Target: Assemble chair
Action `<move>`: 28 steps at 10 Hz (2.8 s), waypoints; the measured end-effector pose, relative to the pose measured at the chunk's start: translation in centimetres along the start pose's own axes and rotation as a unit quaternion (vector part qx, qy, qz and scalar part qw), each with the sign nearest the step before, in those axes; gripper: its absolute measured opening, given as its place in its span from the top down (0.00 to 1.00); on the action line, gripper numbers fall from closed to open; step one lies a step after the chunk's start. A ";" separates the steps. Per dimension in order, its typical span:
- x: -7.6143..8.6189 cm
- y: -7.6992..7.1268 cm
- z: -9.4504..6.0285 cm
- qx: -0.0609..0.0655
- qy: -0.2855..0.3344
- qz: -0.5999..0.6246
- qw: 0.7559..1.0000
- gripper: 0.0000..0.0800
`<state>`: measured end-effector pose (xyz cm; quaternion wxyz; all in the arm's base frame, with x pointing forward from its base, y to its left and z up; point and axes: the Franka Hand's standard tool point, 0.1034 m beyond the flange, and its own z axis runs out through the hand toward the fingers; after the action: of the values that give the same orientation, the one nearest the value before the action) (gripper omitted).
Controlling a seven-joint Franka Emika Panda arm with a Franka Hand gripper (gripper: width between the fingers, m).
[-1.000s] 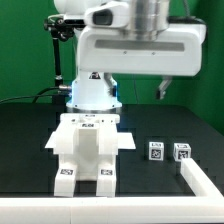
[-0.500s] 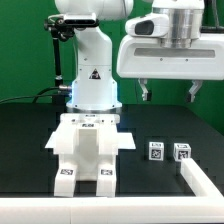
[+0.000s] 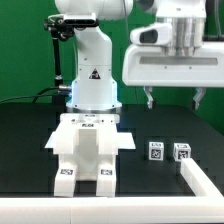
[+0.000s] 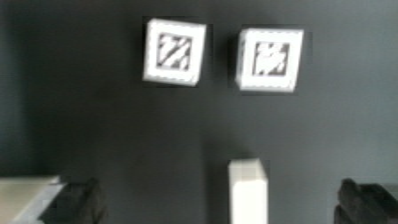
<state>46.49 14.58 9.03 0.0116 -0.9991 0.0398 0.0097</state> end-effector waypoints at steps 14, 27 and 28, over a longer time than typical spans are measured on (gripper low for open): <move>-1.5 -3.5 6.4 -0.003 -0.002 0.009 1.000 0.19; -2.0 -3.5 7.5 -0.006 -0.006 0.007 1.000 0.65; -2.0 -3.5 7.5 -0.006 -0.006 0.007 1.000 0.65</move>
Offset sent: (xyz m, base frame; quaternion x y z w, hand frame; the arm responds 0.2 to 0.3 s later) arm 0.0026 0.0290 -0.0248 0.0050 0.0137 0.0319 0.9994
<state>44.61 18.36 1.68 0.0054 -0.9988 0.0467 0.0162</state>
